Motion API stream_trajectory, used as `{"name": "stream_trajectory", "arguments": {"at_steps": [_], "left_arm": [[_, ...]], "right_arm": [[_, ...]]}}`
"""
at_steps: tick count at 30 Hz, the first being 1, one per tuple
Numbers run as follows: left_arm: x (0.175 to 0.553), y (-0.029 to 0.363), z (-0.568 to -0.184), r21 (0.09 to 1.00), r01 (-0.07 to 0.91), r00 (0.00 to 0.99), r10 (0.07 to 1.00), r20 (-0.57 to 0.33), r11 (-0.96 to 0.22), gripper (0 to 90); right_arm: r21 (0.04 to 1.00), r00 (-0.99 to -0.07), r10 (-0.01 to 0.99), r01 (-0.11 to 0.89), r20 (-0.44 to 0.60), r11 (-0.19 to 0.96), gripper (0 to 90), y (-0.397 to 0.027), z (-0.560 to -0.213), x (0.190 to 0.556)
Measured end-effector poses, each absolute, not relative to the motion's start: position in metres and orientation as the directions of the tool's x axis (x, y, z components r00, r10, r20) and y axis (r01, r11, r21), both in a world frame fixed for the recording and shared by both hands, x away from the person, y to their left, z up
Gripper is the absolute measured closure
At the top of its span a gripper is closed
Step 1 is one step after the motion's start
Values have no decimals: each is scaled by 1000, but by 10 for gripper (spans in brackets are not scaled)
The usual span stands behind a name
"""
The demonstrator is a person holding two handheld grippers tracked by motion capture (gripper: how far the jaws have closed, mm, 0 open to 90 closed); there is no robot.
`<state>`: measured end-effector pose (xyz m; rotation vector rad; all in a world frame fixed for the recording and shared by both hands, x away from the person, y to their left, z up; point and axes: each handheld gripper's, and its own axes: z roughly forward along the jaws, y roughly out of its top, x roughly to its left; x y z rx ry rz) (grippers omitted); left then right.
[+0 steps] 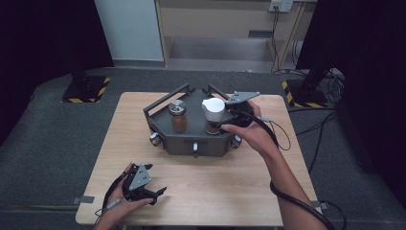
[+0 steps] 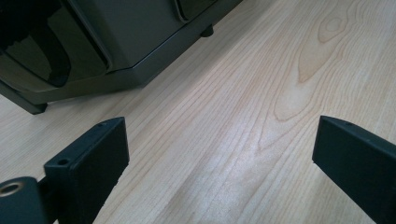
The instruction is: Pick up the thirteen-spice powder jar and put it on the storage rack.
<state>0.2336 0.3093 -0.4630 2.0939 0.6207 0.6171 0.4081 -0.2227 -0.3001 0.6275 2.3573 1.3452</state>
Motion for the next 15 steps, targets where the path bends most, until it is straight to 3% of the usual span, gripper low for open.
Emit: {"name": "stream_trajectory", "arguments": {"at_steps": [15], "left_arm": [[233, 312, -464, 841, 213, 748, 637, 188, -498, 32]], "right_arm": [[871, -846, 528, 202, -75, 448, 40, -241, -304, 391]]}}
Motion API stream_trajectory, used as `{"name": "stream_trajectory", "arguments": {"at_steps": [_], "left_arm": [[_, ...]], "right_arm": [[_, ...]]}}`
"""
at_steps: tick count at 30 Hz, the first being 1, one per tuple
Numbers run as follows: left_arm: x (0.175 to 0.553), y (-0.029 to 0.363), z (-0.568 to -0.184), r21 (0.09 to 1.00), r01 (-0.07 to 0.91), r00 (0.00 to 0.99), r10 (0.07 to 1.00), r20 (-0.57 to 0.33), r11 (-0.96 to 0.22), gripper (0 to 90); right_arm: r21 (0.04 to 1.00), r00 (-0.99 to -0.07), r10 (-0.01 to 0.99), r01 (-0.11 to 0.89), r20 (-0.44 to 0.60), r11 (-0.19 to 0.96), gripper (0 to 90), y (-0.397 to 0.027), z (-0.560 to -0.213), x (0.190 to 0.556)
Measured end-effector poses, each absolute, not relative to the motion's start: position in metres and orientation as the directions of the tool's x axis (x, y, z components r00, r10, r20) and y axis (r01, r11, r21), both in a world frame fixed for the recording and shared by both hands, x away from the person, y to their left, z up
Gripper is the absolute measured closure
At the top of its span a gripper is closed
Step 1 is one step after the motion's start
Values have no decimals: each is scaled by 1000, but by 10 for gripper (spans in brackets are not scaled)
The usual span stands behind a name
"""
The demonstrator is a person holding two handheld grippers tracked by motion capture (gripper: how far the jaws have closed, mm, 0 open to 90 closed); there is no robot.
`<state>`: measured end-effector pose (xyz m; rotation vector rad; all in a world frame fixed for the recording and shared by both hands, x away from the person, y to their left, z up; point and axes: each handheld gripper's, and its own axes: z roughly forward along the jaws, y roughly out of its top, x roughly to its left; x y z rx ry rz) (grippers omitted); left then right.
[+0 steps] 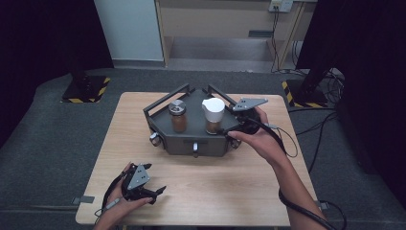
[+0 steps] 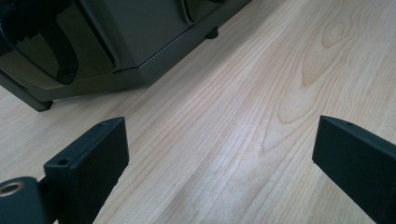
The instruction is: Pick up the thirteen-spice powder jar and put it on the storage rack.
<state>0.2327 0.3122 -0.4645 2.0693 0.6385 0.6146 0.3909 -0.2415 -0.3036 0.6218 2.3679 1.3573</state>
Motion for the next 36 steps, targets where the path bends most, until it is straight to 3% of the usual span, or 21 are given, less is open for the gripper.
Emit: {"name": "stream_trajectory", "arguments": {"at_steps": [16, 36], "left_arm": [[233, 309, -465, 833, 218, 748, 636, 192, -508, 32], [234, 309, -467, 847, 246, 730, 665, 158, -471, 33]], "right_arm": [[873, -843, 533, 207, -69, 441, 35, -260, -307, 378], [890, -836, 547, 213, -48, 404, 39, -291, -338, 350]]}}
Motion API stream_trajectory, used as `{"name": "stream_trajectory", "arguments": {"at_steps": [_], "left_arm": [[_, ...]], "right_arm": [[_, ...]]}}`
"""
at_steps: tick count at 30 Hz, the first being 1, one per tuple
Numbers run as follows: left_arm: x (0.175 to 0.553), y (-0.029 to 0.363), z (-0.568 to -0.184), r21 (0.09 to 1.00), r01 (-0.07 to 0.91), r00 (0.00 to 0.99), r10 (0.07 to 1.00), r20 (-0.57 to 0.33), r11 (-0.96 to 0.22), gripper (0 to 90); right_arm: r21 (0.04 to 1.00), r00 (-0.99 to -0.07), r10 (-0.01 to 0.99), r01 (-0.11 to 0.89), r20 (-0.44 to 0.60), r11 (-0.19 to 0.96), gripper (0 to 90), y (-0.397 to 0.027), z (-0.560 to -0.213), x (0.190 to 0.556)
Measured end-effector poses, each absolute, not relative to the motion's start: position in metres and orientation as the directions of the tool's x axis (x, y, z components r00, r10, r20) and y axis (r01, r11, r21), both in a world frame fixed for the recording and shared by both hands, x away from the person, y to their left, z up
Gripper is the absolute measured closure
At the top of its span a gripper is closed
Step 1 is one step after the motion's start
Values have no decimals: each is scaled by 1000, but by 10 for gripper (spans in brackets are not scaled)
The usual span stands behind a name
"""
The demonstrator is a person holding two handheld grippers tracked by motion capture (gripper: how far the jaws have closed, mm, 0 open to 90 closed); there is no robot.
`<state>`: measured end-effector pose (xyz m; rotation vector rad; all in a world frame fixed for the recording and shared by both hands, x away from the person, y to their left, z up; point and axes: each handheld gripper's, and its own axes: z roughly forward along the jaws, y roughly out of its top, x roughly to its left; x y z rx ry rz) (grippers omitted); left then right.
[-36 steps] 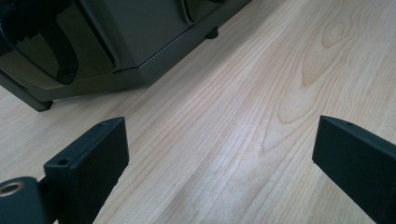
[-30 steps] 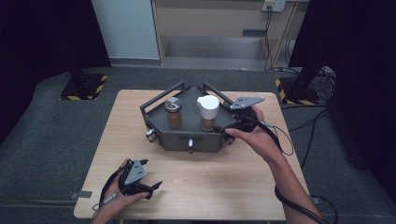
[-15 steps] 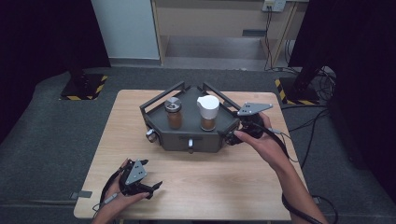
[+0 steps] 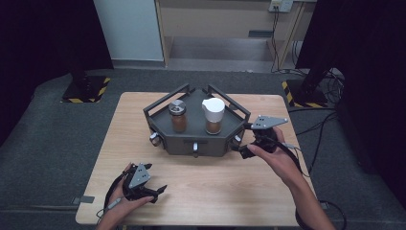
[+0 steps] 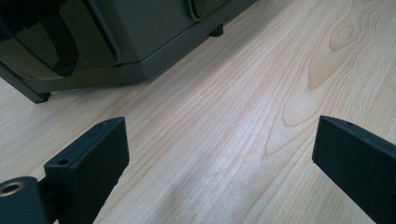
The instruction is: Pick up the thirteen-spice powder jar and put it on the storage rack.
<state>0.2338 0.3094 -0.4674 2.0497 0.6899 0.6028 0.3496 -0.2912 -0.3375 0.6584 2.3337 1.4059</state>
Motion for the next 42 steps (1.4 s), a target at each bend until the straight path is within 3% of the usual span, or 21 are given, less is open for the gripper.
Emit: {"name": "stream_trajectory", "arguments": {"at_steps": [42], "left_arm": [[232, 302, -469, 830, 245, 731, 658, 182, -502, 34]], "right_arm": [[892, -770, 636, 257, -43, 372, 55, -344, -422, 298]]}}
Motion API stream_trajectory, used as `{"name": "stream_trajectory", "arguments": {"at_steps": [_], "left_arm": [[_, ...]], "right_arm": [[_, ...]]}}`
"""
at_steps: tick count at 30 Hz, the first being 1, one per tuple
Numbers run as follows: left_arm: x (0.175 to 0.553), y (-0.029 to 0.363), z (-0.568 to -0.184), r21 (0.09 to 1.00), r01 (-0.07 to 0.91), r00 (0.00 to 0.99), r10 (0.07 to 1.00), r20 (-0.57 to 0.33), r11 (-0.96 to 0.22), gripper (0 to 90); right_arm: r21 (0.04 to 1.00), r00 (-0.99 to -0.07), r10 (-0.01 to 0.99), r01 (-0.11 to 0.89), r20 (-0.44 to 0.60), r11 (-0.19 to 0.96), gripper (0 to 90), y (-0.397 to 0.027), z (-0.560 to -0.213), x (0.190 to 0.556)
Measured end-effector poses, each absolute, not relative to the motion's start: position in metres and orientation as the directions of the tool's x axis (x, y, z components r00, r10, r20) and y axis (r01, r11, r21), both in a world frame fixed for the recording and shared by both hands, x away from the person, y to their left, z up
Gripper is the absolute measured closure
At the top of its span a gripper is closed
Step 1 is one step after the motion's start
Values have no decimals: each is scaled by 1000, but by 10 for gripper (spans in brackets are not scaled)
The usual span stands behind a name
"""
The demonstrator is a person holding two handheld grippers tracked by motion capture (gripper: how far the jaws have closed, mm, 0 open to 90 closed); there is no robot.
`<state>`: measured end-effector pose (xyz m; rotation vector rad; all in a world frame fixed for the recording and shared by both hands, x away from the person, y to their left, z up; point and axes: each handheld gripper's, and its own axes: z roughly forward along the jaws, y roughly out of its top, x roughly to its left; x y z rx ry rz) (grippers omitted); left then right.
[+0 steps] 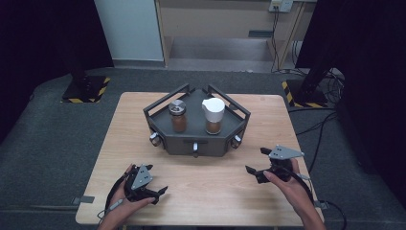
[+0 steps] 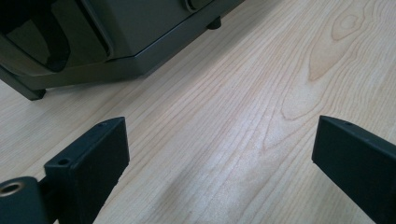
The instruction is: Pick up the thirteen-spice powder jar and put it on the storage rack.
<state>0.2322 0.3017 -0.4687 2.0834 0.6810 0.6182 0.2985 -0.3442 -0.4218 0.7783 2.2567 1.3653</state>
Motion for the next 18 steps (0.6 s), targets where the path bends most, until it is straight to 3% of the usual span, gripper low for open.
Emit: {"name": "stream_trajectory", "arguments": {"at_steps": [18], "left_arm": [[231, 298, -468, 822, 241, 732, 653, 196, -516, 34]], "right_arm": [[893, -746, 665, 281, -26, 350, 56, -357, -451, 282]]}}
